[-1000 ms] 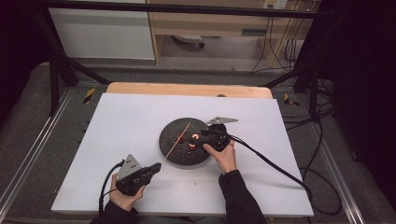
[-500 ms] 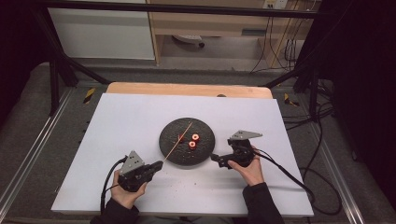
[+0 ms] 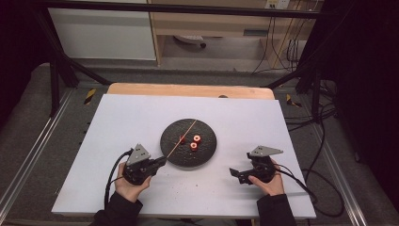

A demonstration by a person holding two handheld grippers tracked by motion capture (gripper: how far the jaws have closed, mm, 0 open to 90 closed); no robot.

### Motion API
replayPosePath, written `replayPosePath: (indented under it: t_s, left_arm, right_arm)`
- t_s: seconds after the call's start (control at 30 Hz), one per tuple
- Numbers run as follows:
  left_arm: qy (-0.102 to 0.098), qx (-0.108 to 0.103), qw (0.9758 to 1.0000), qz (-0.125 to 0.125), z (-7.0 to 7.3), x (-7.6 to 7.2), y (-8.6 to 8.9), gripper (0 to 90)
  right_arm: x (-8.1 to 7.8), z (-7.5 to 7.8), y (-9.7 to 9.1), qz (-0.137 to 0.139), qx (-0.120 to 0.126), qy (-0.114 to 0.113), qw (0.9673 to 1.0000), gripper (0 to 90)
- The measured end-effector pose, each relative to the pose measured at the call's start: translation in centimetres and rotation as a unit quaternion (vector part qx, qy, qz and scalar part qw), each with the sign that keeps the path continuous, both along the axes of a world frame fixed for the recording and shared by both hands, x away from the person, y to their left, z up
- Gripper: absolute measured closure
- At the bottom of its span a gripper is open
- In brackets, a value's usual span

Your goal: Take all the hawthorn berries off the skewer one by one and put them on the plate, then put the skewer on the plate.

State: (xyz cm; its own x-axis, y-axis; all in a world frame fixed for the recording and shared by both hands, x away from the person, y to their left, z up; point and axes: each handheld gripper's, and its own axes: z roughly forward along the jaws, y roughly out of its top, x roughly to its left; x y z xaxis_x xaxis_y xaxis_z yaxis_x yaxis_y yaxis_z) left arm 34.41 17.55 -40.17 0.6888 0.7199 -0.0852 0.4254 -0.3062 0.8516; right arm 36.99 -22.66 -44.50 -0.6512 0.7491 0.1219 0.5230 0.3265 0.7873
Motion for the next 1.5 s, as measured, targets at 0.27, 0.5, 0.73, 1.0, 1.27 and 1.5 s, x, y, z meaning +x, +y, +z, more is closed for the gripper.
replayPosePath:
  t_s: [0.27, 0.5, 0.73, 1.0, 1.27, 1.5]
  left_arm:
    - [-0.001, 0.009, 1.0, -0.002, 1.1, 1.1, -0.9, 88.3]
    - [0.018, 0.027, 0.9995, 0.001, 1.3, 2.9, -2.3, 88.3]
    - [0.028, 0.047, 0.9984, 0.01, 1.1, 4.8, -4.0, 88.3]
    - [0.045, 0.077, 0.9956, 0.029, -0.1, 6.9, -5.6, 88.3]
    - [0.064, 0.099, 0.9921, 0.042, -1.8, 8.2, -6.5, 88.3]
    - [0.069, 0.123, 0.989, 0.044, -2.8, 8.6, -7.3, 88.3]
  right_arm:
    - [-0.7, -0.6, -1.5, -0.002, 0.014, 0.005, 0.9999, 1.0]
    - [-1.0, -0.8, -1.8, 0.002, 0.005, 0.007, 1.0, 1.0]
    - [-1.0, -0.7, -1.9, 0.008, 0.005, 0.006, 0.9999, 1.0]
    - [-1.1, -0.8, -2.0, 0.008, 0.008, 0.008, 0.9999, 1.1]
    - [-1.1, -0.9, -2.0, 0.008, 0.007, 0.009, 0.9999, 1.2]
    - [-1.1, -0.9, -1.9, 0.01, 0.006, 0.012, 0.9999, 1.3]
